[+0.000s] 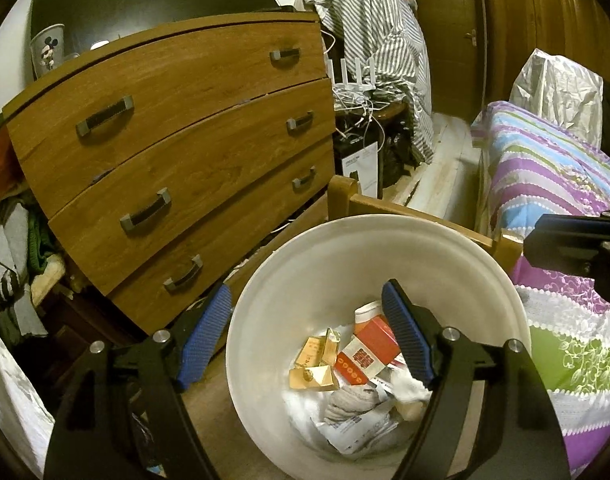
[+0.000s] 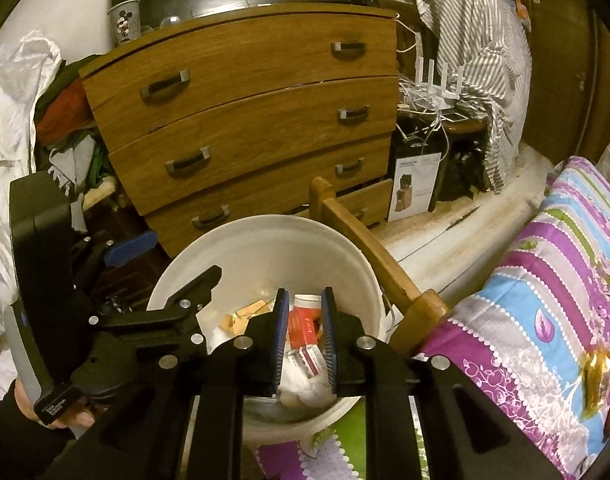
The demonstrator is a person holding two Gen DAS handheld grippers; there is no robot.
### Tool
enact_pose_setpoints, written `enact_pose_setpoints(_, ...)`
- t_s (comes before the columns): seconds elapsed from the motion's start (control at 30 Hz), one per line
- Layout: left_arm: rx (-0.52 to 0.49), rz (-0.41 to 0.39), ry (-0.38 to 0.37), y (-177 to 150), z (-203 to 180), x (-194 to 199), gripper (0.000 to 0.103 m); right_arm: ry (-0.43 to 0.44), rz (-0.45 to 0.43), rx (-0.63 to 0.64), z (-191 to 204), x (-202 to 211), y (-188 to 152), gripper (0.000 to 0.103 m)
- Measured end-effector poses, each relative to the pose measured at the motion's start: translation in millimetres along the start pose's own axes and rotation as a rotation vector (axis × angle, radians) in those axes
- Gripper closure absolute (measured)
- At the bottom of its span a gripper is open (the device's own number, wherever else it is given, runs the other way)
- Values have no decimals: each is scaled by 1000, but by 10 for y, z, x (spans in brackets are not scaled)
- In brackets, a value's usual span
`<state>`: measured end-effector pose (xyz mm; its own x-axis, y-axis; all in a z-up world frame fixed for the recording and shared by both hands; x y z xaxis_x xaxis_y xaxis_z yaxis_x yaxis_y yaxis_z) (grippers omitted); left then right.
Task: Collect trash
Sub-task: 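Grasp the tan sponge with the right tool while the left tool grasps the white towel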
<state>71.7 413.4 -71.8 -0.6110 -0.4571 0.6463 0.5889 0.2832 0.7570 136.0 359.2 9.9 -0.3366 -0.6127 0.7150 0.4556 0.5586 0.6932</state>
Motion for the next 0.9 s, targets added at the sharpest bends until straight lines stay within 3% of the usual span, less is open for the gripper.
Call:
enact_pose_setpoints(0.27,69,13,-4,-59,27,47,28,-53,-62,-27,-161,210,-141,85)
enact_pose_setpoints(0.33,92,6,-5,-77,15,98,25,-91,-97,-38,-232,307,-206,74)
enact_pose_setpoints(0.4,112,-12,-8,-100,-34,177,23,-161,-160,-38,-298,461,-298,54)
enact_pose_setpoints(0.57,113,-52,-45,-179,-328,411,20,-334,-307,-33,-525,938,-681,34)
enact_pose_setpoints(0.73,86,-100,-128,-254,-812,718,15,-488,-380,-66,-886,1475,-1248,21)
enact_pose_setpoints(0.9,-29,-114,-246,-379,-1511,895,13,-601,-335,-129,-1445,1991,-2028,16)
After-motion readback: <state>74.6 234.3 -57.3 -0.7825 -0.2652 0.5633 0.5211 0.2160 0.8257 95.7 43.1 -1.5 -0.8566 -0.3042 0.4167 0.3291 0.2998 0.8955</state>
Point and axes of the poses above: each gripper's, at about its wrist camera, not at the fingertips, and x roughly against the way its jaws point, z to its left, y to its top, the point moved 7 cm from there along -x, roughly the way its jaws point, and after that the axes turned 3 degrees about x, right-handed, at the moved point
